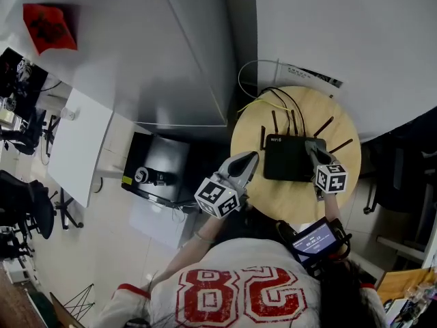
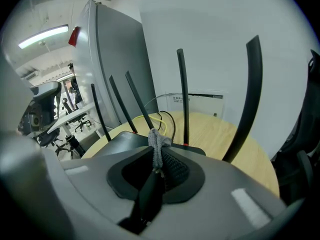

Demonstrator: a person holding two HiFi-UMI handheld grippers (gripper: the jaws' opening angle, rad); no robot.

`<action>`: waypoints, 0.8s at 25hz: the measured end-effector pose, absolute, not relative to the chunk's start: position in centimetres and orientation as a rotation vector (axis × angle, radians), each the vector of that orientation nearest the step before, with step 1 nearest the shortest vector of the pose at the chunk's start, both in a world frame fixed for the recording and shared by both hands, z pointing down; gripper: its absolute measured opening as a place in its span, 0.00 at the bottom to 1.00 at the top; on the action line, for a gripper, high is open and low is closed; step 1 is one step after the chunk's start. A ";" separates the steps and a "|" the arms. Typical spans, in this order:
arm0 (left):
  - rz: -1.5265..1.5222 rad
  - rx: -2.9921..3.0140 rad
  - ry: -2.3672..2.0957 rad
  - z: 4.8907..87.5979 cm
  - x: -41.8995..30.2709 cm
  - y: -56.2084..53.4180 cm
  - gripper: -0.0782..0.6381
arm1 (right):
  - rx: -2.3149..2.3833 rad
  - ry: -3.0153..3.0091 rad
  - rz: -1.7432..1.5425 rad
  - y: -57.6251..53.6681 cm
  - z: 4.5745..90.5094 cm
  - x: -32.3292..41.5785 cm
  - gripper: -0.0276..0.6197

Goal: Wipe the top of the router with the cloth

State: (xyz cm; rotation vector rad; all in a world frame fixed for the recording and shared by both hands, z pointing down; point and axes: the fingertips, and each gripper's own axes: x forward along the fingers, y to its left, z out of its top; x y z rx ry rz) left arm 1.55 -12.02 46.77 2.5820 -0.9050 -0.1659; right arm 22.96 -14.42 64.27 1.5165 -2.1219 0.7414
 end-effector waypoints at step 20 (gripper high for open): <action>-0.166 2.583 -0.908 46.2 1.1 -11.9 0.11 | 1.509 -2.117 0.745 -14.4 63.7 22.4 0.11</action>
